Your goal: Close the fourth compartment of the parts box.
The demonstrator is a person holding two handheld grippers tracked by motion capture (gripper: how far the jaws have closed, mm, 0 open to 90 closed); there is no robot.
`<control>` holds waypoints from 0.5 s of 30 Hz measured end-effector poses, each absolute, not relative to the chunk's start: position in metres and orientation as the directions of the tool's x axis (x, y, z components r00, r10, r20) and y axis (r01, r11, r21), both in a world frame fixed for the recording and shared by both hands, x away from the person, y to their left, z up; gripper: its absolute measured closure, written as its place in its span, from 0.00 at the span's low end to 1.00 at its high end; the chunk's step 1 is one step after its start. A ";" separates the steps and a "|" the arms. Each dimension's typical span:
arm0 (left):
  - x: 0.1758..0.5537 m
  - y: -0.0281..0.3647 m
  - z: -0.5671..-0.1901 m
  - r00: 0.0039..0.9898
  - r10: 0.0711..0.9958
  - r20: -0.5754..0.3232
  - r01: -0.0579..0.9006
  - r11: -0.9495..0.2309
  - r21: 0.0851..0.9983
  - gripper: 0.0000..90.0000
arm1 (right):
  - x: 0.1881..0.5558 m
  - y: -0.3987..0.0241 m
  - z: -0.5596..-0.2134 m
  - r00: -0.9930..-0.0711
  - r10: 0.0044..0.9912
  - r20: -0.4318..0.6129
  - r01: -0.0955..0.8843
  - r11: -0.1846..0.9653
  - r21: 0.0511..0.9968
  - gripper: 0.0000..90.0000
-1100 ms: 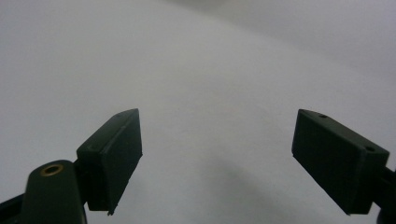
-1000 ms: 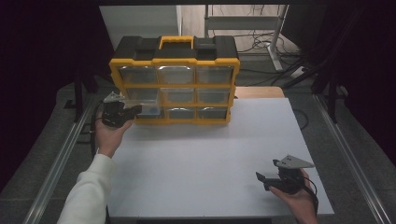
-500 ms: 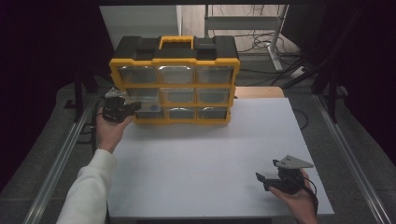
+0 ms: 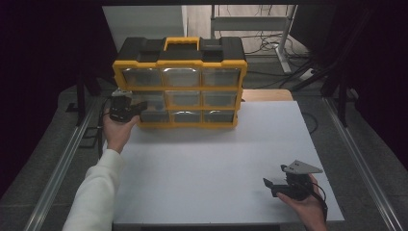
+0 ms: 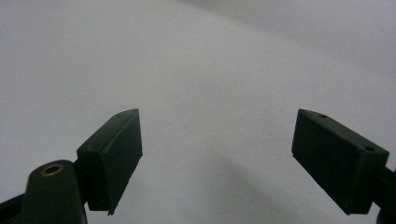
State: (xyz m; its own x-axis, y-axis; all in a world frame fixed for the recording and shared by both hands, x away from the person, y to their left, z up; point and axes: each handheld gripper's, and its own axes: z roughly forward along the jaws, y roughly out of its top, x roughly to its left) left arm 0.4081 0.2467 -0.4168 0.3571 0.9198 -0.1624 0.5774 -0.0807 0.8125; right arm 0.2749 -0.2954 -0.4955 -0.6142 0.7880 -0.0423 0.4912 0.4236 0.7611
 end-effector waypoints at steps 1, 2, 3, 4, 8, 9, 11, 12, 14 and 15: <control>0.409 0.246 -0.417 0.356 0.921 -0.161 0.578 -0.081 0.812 1.00 | 0.275 -0.295 -0.495 -0.614 0.788 -0.042 0.491 0.423 0.761 0.19; 0.411 0.246 -0.417 0.354 0.921 -0.160 0.578 -0.081 0.812 1.00 | 0.275 -0.295 -0.495 -0.613 0.789 -0.042 0.491 0.422 0.762 0.19; 0.412 0.245 -0.417 0.354 0.921 -0.161 0.580 -0.081 0.810 1.00 | 0.275 -0.295 -0.495 -0.615 0.788 -0.040 0.490 0.421 0.763 0.19; 0.413 0.245 -0.417 0.355 0.921 -0.163 0.582 -0.081 0.809 1.00 | 0.275 -0.295 -0.495 -0.615 0.787 -0.040 0.490 0.421 0.764 0.19; 0.417 0.243 -0.416 0.352 0.922 -0.164 0.590 -0.082 0.803 1.00 | 0.274 -0.295 -0.495 -0.616 0.787 -0.040 0.490 0.422 0.763 0.19; 0.419 0.243 -0.415 0.351 0.922 -0.161 0.591 -0.084 0.802 1.00 | 0.274 -0.296 -0.495 -0.615 0.788 -0.040 0.491 0.421 0.763 0.19; 0.421 0.242 -0.415 0.347 0.924 -0.160 0.592 -0.084 0.801 1.00 | 0.274 -0.296 -0.495 -0.614 0.789 -0.038 0.491 0.420 0.763 0.19; 0.422 0.241 -0.414 0.347 0.924 -0.161 0.592 -0.083 0.802 1.00 | 0.274 -0.296 -0.495 -0.614 0.788 -0.039 0.491 0.421 0.763 0.19; 0.425 0.240 -0.414 0.345 0.925 -0.159 0.592 -0.083 0.802 1.00 | 0.274 -0.295 -0.495 -0.616 0.787 -0.040 0.490 0.423 0.762 0.19; 0.426 0.240 -0.414 0.342 0.926 -0.160 0.594 -0.082 0.800 1.00 | 0.274 -0.295 -0.495 -0.616 0.787 -0.040 0.491 0.423 0.762 0.19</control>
